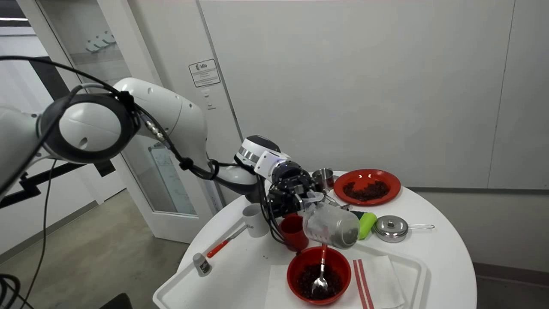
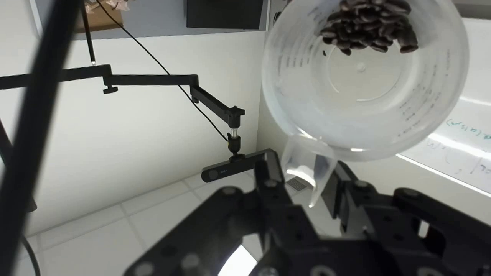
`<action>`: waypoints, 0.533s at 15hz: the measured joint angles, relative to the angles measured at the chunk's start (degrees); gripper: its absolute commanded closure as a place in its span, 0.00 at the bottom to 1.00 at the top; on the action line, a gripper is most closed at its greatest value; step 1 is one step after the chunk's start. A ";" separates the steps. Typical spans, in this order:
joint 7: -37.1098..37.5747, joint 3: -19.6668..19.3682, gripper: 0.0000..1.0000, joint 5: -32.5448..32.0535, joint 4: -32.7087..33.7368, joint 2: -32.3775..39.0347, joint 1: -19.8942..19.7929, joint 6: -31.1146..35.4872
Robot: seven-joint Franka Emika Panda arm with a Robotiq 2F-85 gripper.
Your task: Pour the contents in the clear jug
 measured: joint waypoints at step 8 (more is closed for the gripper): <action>0.00 0.48 0.90 -3.73 0.32 1.18 0.21 -2.28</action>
